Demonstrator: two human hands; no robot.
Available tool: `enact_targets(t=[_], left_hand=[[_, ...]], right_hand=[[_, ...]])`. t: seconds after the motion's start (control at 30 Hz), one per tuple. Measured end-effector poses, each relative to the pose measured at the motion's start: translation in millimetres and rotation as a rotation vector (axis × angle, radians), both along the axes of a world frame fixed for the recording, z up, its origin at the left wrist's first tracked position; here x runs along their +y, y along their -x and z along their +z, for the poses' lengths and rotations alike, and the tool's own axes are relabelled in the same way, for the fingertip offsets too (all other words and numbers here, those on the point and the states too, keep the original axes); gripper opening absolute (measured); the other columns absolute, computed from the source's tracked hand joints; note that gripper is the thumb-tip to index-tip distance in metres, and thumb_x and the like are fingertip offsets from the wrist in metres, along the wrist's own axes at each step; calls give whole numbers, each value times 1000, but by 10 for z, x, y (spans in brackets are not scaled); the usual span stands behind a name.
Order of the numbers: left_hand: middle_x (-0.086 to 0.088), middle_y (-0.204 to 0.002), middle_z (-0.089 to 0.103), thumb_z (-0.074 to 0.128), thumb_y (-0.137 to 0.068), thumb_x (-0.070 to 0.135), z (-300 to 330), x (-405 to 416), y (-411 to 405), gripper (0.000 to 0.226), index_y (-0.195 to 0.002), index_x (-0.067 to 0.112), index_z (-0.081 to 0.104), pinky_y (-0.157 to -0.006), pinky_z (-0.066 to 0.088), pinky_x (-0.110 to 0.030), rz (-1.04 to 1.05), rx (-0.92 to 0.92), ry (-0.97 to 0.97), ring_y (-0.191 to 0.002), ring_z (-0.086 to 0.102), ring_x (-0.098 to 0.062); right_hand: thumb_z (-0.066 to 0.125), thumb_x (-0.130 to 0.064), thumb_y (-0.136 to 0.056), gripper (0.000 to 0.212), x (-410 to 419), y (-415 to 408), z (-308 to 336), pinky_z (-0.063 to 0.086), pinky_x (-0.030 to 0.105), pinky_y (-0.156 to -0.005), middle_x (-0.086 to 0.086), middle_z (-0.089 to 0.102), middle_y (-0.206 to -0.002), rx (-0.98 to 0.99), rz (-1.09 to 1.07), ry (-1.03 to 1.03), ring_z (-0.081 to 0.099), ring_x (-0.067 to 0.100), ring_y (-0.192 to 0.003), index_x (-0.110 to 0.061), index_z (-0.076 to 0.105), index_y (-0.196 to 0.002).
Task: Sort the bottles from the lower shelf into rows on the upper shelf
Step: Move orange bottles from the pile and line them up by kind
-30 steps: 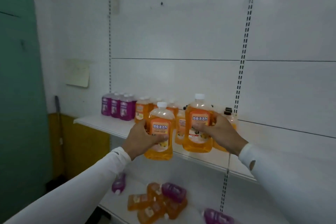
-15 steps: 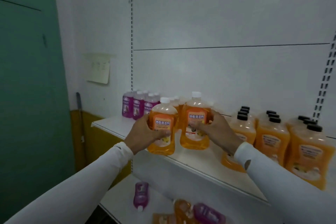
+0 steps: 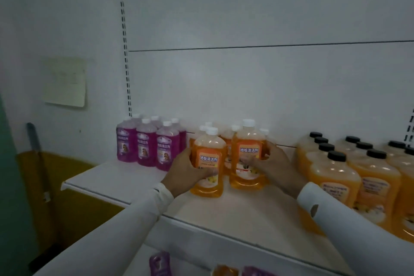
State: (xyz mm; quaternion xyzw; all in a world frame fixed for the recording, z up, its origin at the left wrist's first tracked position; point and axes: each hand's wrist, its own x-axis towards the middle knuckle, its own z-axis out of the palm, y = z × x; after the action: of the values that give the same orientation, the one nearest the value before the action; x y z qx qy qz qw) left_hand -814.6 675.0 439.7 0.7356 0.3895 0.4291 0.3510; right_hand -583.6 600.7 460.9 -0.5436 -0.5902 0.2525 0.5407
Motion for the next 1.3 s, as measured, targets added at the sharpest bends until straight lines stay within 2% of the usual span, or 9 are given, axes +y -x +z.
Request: enact_targets(t=[0.07, 0.17, 0.33, 0.53, 0.7, 0.8, 0.97, 1.13, 1.3], left_hand=[[6, -100, 72, 89, -64, 23, -25, 138, -43, 55, -110, 22, 58, -76, 59, -26, -63, -10, 5, -88, 70, -6], [6, -104, 72, 89, -61, 31, -70, 315, -130, 56, -107, 27, 58, -84, 59, -38, -157, -8, 21, -92, 70, -10], [7, -111, 67, 87, -65, 31, -179, 382, -308, 62, -116, 24, 53, -88, 56, -35, -237, -44, 40, -99, 66, -12], [9, -117, 63, 82, -72, 37, -295, 428, -424, 58, -120, 29, 50, -97, 51, -39, -260, 24, 47, -110, 62, -18], [9, -120, 64, 78, -71, 51, -213, 531, -447, 62, -123, 34, 50, -96, 51, -37, -212, 241, -84, -110, 64, -17], [9, -117, 64, 78, -70, 52, -191, 525, -527, 62, -122, 31, 52, -94, 51, -35, -143, 258, -92, -108, 64, -17], [4, -112, 67, 80, -68, 51, -159, 509, -684, 58, -115, 26, 57, -94, 52, -38, -10, 284, -93, -105, 65, -21], [2, -109, 69, 78, -72, 47, -184, 546, -780, 47, -108, 21, 61, -90, 52, -36, 74, 324, -105, -99, 65, -21], [-1, -110, 68, 77, -73, 49, -194, 551, -823, 51, -110, 18, 61, -86, 49, -32, 124, 372, -122, -101, 65, -23]], right_hand=[[80, -35, -76, 48, -15, -7, -39, 60, 32, -82, -6, 72, -110, 10, -70, 15, 71, 11, -97, -29, 59, -119], [78, -32, -79, 49, -74, 33, -73, 60, 28, -78, -4, 73, -110, 9, -170, 32, 72, 10, -93, -23, 58, -124], [80, -31, -77, 46, -92, 52, -248, 56, 44, -93, -4, 73, -111, 49, -303, 116, 70, 15, -100, -31, 59, -118], [76, -39, -79, 54, -73, 78, -378, 54, 44, -97, -9, 68, -119, 73, -366, 187, 67, 14, -107, -34, 52, -127], [79, -40, -72, 64, 41, -5, -293, 51, 43, -100, -6, 68, -119, -15, -334, 245, 65, 17, -111, -26, 53, -128], [77, -33, -80, 57, 131, -57, -282, 50, 36, -98, -6, 65, -120, -81, -360, 275, 62, 15, -111, -24, 51, -131], [84, -37, -72, 69, 259, -202, -377, 53, 44, -99, -4, 67, -121, -13, -409, 251, 65, 19, -112, -24, 51, -132], [81, -35, -76, 68, 344, -199, -469, 51, 44, -101, -3, 63, -126, 14, -463, 230, 61, 22, -118, -22, 47, -134], [80, -33, -78, 65, 356, -214, -461, 51, 44, -101, -1, 63, -127, 21, -455, 240, 60, 23, -118, -21, 48, -134]])
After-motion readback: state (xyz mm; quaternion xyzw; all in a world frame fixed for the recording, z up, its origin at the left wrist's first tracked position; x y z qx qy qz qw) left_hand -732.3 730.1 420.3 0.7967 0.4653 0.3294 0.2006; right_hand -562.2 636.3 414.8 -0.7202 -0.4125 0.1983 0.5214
